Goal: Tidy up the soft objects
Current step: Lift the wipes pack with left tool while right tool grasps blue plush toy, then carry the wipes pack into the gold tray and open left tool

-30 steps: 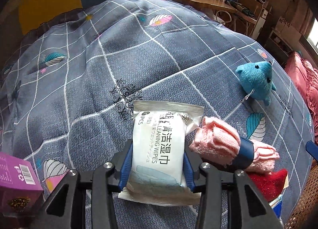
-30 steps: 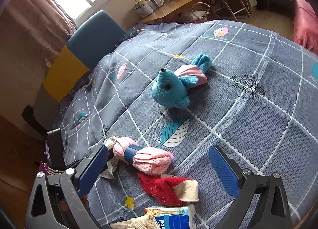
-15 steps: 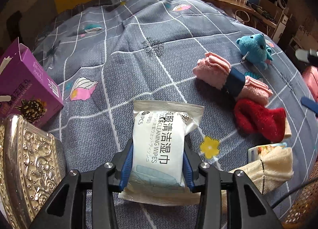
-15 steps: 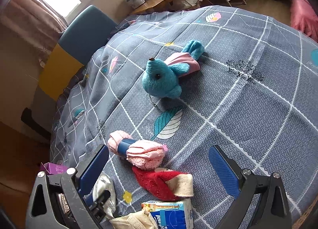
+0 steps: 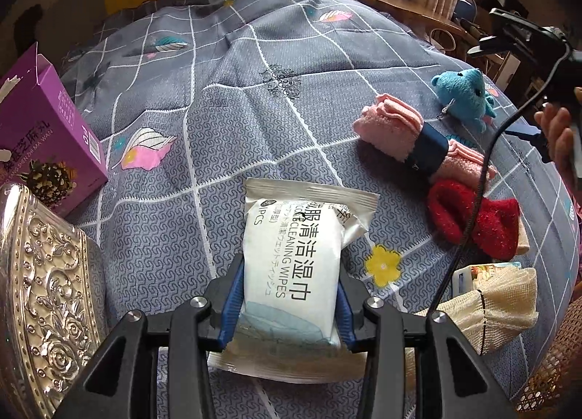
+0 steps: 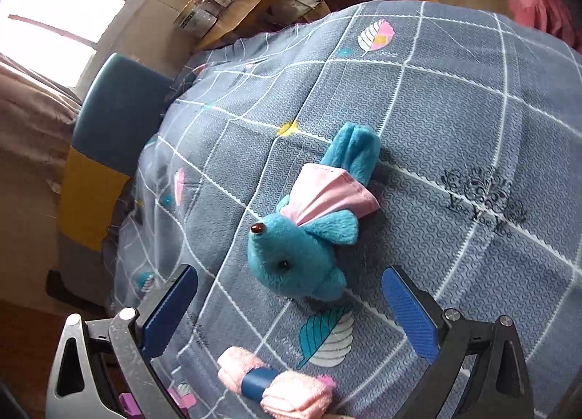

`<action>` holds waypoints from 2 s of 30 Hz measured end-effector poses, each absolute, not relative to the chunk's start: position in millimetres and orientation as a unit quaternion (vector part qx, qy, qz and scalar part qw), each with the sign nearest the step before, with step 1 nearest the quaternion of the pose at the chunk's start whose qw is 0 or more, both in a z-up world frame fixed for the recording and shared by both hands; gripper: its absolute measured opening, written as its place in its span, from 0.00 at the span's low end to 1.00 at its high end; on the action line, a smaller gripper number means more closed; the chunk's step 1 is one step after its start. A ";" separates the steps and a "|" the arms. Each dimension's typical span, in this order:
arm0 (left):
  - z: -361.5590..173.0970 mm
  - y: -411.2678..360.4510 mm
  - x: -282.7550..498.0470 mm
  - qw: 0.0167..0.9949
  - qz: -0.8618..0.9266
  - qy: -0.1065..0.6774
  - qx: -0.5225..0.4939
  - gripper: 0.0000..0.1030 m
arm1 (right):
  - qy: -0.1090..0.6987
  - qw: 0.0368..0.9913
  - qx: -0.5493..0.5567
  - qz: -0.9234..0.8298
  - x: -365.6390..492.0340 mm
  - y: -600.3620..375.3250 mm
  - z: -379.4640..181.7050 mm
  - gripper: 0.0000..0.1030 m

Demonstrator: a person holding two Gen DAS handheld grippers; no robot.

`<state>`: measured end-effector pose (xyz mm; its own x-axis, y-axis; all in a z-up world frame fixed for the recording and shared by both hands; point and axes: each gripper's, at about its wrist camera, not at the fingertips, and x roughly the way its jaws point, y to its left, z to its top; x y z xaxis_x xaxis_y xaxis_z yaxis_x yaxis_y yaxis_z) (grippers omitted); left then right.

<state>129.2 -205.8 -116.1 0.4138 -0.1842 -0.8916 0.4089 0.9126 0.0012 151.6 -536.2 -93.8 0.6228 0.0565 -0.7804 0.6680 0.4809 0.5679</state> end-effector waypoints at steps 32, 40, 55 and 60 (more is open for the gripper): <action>-32.7 -197.5 152.9 0.851 -0.204 0.478 0.081 0.41 | 0.546 0.805 0.205 -0.108 141.9 -464.1 -129.4 0.56; 44.9 -136.3 239.1 0.881 -0.142 0.451 0.013 0.41 | 0.542 0.814 0.183 -0.101 142.2 -458.7 -124.9 0.55; 28.4 142.3 183.7 0.897 0.055 0.427 -0.104 0.41 | 0.541 0.827 0.114 -0.101 144.1 -443.2 -123.5 0.52; -2.6 221.4 114.7 0.883 0.122 0.424 -0.160 0.40 | 0.542 0.828 0.099 -0.107 147.9 -437.8 -126.1 0.52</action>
<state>114.7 221.4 -2.6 0.6101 0.0798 -0.7883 -0.3507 0.9193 -0.1784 147.9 -437.8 -126.1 0.3895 -0.0707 -0.9183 0.2850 0.9574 0.0472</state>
